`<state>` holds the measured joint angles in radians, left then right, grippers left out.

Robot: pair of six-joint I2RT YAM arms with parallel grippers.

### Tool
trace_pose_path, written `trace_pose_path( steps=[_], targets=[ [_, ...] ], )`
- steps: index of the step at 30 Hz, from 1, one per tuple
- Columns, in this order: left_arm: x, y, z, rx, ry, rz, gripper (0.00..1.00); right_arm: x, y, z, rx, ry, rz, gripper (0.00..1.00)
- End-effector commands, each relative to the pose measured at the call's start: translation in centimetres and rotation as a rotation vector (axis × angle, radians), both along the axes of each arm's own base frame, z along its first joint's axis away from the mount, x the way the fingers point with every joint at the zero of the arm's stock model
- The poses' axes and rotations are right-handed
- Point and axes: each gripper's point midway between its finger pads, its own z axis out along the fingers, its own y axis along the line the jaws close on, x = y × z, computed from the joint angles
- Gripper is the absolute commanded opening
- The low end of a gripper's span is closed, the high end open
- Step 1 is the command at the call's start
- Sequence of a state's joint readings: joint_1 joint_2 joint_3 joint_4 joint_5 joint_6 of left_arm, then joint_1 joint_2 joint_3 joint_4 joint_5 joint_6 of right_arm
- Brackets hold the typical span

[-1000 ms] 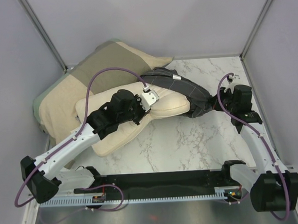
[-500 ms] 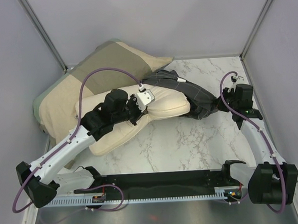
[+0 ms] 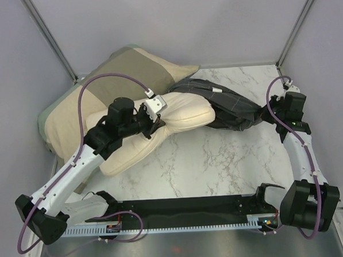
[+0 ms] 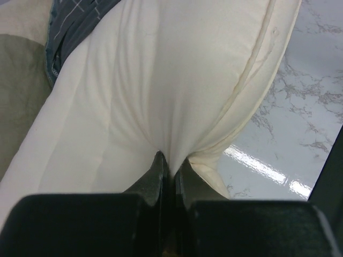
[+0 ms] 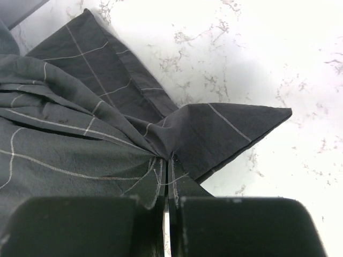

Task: Remove the pillowcase from the pillow

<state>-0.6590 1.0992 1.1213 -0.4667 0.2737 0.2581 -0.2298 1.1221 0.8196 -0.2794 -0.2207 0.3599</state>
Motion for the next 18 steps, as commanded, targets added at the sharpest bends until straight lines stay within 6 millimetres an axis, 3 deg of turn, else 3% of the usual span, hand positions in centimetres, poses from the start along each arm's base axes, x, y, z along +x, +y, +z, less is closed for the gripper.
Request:
trace_pose_path(
  steps=[1, 18],
  targets=[
    [3.0, 2.6, 6.4, -0.120, -0.184, 0.159, 0.02, 0.5, -2.3, 2.7, -0.003, -0.069, -0.064, 0.00],
    [3.0, 6.3, 8.3, -0.163, -0.260, 0.279, 0.02, -0.9, -10.5, 6.3, 0.067, -0.147, -0.287, 0.00]
  ],
)
